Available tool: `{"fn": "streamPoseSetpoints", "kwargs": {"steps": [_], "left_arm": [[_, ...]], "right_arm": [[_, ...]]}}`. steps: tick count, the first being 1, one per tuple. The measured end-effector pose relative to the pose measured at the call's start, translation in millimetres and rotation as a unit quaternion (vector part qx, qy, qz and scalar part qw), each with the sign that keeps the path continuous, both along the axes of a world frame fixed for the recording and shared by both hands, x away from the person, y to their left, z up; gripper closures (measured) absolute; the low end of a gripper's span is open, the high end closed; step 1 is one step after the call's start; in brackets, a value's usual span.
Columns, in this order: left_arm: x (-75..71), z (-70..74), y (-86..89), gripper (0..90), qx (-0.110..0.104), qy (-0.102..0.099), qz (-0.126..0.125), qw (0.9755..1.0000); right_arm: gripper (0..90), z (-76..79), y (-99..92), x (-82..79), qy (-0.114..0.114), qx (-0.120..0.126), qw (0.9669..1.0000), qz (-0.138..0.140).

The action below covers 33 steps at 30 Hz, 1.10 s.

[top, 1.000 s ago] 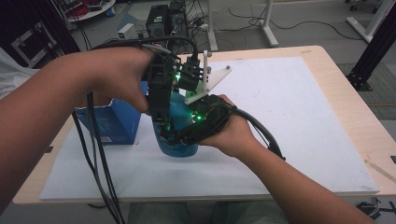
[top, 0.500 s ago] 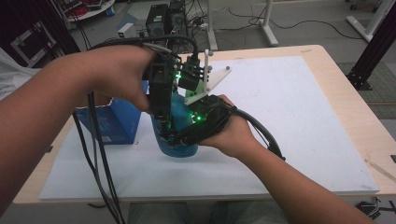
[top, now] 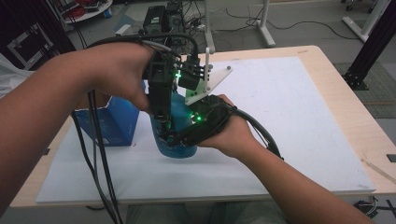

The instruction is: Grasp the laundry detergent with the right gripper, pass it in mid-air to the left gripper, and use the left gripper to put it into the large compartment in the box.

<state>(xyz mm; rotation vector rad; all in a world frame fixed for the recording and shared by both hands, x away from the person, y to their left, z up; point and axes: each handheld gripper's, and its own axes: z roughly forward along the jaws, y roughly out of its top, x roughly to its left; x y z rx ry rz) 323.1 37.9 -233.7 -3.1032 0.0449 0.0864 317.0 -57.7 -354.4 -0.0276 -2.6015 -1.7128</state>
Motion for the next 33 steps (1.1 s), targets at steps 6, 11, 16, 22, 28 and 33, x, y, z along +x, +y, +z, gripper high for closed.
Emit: {"fn": "streamPoseSetpoints", "kwargs": {"steps": [6,11,16,22,28,33], "left_arm": [[0.5,3.3,-3.3,38.6,0.002,-0.002,-0.001,1.0],[1.7,2.5,-4.6,38.6,0.004,-0.001,0.001,1.0],[2.7,2.8,-4.1,38.6,0.007,0.002,0.003,1.0],[5.5,6.0,-0.1,38.5,0.008,0.004,0.015,0.9998],[8.1,9.0,3.3,38.5,0.012,0.003,0.026,0.9996],[12.1,11.2,7.3,38.5,0.016,0.006,0.042,0.999]], "right_arm": [[38.3,2.4,-5.6,-0.7,-0.008,0.013,0.9999,-0.002],[31.2,3.3,-13.6,-0.2,0.003,0.018,0.9998,-0.013],[22.7,1.7,-22.4,1.3,0.008,0.016,0.9994,-0.03],[14.9,1.9,-31.6,4.0,0.007,0.003,0.9994,-0.035],[12.7,6.6,-41.7,7.2,0.007,-0.008,0.9992,-0.037],[2.4,11.1,-48.1,9.8,0.005,-0.038,0.9983,-0.044]]}}
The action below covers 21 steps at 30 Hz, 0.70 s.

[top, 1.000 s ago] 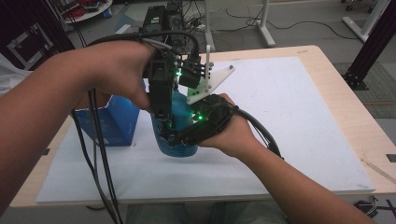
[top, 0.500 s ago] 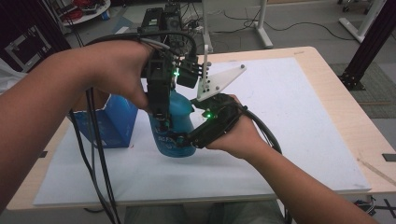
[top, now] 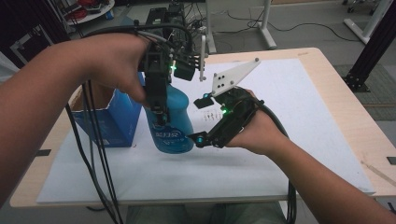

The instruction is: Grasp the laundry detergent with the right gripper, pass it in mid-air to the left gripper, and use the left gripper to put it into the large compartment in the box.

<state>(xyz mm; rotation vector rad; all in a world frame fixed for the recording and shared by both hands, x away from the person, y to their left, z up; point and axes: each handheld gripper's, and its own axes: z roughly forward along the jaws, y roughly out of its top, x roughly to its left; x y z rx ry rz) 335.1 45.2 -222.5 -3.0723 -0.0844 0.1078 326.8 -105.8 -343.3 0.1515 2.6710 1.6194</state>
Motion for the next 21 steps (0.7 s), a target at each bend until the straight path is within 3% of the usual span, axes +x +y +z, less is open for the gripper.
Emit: {"fn": "streamPoseSetpoints", "kwargs": {"steps": [7,14,17,21], "left_arm": [[5.5,6.5,7.2,38.4,-0.003,0.0,0.025,0.9997],[12.6,15.0,18.3,38.4,-0.009,0.002,0.063,0.998],[17.3,19.9,24.1,38.4,-0.009,0.001,0.092,0.9957],[23.4,30.3,32.6,38.4,-0.014,-0.001,0.14,0.9901]], "right_arm": [[0.6,12.3,-5.6,4.2,-0.009,-0.053,0.9984,0.017],[0.5,29.0,-13.2,9.7,-0.017,-0.129,0.9908,0.04],[0.5,38.4,-17.4,12.7,-0.021,-0.155,0.9869,0.041],[0.5,51.6,-22.5,14.6,-0.031,-0.188,0.9808,0.041]]}}
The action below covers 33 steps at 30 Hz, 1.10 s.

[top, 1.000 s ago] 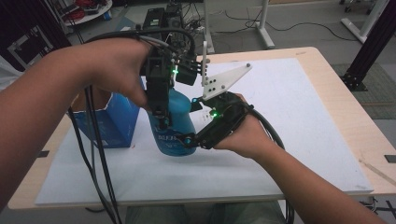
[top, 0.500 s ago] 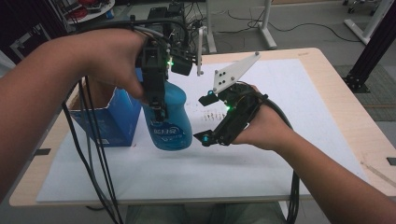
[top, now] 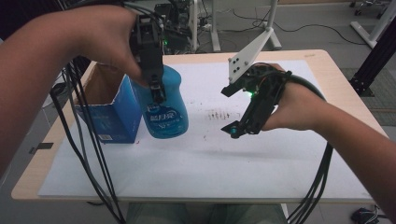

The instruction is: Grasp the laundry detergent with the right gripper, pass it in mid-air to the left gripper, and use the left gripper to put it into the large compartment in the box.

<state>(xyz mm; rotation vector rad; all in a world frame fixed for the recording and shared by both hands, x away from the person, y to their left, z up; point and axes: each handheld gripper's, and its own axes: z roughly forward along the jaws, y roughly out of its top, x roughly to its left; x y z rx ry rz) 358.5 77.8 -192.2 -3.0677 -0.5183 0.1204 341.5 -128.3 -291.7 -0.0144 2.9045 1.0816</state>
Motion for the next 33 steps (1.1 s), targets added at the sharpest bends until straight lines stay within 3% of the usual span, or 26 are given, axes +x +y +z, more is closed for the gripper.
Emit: {"fn": "streamPoseSetpoints", "kwargs": {"steps": [5,8,12,16,20,23,24,25,28,29,30,32,33], "left_arm": [[7.3,18.3,13.3,38.3,-0.015,-0.005,0.065,0.9978],[11.6,30.2,23.4,38.3,-0.024,-0.007,0.109,0.9938],[17.2,45.0,38.5,38.3,-0.025,-0.013,0.162,0.9864],[23.1,57.0,55.7,38.3,-0.025,-0.013,0.219,0.9754],[27.6,68.1,74.3,38.3,-0.029,-0.014,0.281,0.9591],[29.5,76.3,88.3,38.3,-0.036,-0.018,0.331,0.9428],[30.5,79.7,93.5,38.4,-0.038,-0.019,0.342,0.9386],[31.1,82.6,98.1,38.3,-0.039,-0.02,0.359,0.9324],[33.6,91.3,111.1,38.3,-0.038,-0.023,0.392,0.919],[33.6,91.3,111.1,38.4,-0.038,-0.023,0.392,0.919],[35.0,94.5,117.7,38.4,-0.036,-0.024,0.412,0.9101],[36.3,96.4,123.3,38.4,-0.034,-0.027,0.431,0.9012],[37.4,96.5,127.3,38.3,-0.033,-0.029,0.448,0.893]], "right_arm": [[0.6,14.1,-4.9,2.0,-0.007,-0.037,0.9993,0.002],[0.6,20.2,-7.1,3.6,-0.014,-0.049,0.9987,0.004],[0.6,27.6,-10.2,5.2,-0.017,-0.058,0.9981,0.002],[0.6,29.8,-11.2,5.5,-0.018,-0.067,0.9976,0.004],[0.6,30.0,-12.4,6.1,-0.018,-0.071,0.9973,0.004],[0.6,29.4,-13.5,7.2,-0.018,-0.074,0.9971,0.004],[0.6,29.1,-13.8,7.4,-0.017,-0.073,0.9972,0.004],[0.6,29.3,-14.1,7.5,-0.017,-0.075,0.9971,0.002],[0.6,29.4,-14.5,7.7,-0.019,-0.075,0.997,0.003],[0.6,29.4,-14.5,7.7,-0.019,-0.075,0.997,0.003],[0.6,29.4,-14.7,7.7,-0.02,-0.075,0.997,0.003],[0.6,29.3,-15.2,7.8,-0.019,-0.074,0.9971,0.002],[0.6,29.2,-15.4,8.0,-0.02,-0.074,0.9971,0.002]]}}
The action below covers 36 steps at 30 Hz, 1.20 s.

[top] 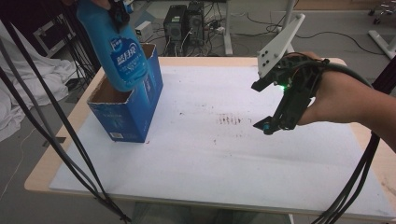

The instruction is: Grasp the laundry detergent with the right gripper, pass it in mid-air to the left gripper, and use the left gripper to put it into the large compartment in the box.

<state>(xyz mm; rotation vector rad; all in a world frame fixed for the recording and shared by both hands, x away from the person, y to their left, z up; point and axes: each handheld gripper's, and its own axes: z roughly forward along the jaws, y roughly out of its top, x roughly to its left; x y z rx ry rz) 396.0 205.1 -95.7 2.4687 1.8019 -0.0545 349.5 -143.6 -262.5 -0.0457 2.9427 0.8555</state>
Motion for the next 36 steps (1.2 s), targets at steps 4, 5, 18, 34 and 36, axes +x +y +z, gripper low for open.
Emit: {"fn": "streamPoseSetpoints", "kwargs": {"steps": [4,5,18,34,36], "left_arm": [[4.0,-2.3,11.3,38.3,0.012,0.003,0.024,0.9996],[4.9,-2.8,14.0,38.3,0.015,0.003,0.033,0.9993],[19.2,-34.6,29.2,38.3,0.032,0.017,0.041,0.9985],[32.0,-106.5,31.0,38.3,0.048,0.033,-0.072,0.9957],[32.4,-115.6,29.8,38.3,0.051,0.033,-0.098,0.9933]], "right_arm": [[0.6,0.7,-1.5,0.3,0.0,-0.002,1.0,-0.001],[0.6,0.5,-1.9,0.1,0.0,0.0,1.0,-0.002],[0.6,-0.8,-3.9,2.5,-0.001,-0.001,0.9999,-0.01],[0.7,-3.9,-10.5,3.9,0.0,0.0,0.9997,-0.023],[0.7,-4.1,-10.5,4.0,0.002,-0.001,0.9997,-0.025]]}}
